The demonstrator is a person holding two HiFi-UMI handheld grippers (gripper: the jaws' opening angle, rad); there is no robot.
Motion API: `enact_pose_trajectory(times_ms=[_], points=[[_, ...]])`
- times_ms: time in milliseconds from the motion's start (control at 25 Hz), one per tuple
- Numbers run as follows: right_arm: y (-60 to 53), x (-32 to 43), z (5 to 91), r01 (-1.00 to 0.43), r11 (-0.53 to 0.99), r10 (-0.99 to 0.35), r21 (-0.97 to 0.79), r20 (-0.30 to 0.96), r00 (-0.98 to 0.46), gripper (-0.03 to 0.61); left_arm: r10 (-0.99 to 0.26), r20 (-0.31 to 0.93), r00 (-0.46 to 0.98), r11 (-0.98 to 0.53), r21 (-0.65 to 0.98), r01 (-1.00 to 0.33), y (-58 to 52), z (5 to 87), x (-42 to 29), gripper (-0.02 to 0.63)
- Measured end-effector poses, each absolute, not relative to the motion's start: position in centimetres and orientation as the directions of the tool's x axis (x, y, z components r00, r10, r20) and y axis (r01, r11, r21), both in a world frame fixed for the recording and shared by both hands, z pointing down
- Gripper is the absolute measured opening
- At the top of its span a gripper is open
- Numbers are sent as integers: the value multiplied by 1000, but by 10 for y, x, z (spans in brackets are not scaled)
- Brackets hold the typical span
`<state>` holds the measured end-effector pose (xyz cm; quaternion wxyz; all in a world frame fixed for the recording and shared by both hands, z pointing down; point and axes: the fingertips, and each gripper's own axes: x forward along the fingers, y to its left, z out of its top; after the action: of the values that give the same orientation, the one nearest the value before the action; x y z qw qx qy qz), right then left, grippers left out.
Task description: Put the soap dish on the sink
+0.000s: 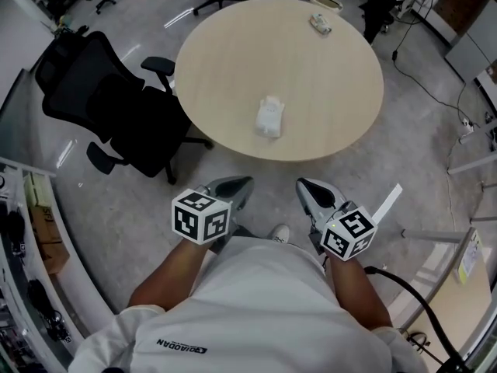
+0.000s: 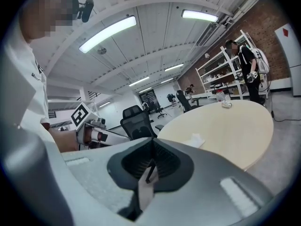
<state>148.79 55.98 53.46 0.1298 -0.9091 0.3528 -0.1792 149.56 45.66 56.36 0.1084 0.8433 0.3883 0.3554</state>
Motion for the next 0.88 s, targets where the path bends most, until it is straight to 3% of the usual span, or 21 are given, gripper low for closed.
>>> enact_pose_trajectory(times_ms=[880], points=[[517,1502,536,-475,-826,-556,-303,298,776,2,781,487,390,-596,397,698,411,557,1526,6]])
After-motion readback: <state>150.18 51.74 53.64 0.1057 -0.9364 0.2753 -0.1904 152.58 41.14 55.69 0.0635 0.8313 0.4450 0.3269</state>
